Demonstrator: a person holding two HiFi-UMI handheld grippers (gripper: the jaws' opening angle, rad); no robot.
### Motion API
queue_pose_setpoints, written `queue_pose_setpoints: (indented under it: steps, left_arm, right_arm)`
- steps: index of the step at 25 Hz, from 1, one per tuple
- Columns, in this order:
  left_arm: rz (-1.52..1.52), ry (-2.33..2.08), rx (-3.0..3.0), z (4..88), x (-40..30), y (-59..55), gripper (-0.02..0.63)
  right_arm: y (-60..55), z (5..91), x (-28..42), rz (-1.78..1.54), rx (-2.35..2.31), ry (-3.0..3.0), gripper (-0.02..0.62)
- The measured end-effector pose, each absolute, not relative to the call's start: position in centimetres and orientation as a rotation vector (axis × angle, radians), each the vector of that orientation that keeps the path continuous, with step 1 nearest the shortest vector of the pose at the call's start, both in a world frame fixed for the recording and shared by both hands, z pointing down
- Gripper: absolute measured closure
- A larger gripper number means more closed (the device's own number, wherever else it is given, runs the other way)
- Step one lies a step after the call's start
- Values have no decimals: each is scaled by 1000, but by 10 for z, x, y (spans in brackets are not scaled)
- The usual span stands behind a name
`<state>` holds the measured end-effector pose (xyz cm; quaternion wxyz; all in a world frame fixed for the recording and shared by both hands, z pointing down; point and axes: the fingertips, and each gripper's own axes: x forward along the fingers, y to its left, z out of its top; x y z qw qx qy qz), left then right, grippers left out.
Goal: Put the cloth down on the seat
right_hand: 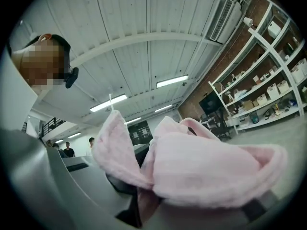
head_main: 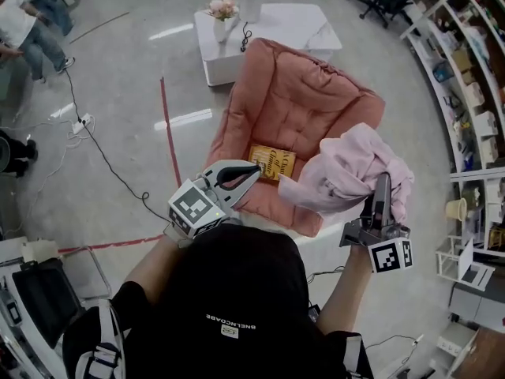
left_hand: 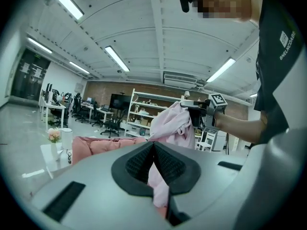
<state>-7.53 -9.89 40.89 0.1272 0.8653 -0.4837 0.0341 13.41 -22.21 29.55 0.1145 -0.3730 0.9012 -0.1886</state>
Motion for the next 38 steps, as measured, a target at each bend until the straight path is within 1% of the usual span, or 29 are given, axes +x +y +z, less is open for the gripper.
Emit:
queue_pose_setpoints:
  steps: [8,19,29,38]
  left_arm:
    - [80,-1604,2375,410,-137,-66,592]
    - [48,-1811,2174,426,-175,-38,591]
    - [81,-1929,2035,439,-188,-52,591]
    - [115,-1985,1930,461,-178,-62,591]
  right_arm:
    - [-225,313,45,-662,-881,2753,520]
    - [-214,359,-44,-791,-589,2956,520]
    - [-221,446,-94,-892,-382,3190,520]
    - [-224,521,-109,-950,-229,3345,520]
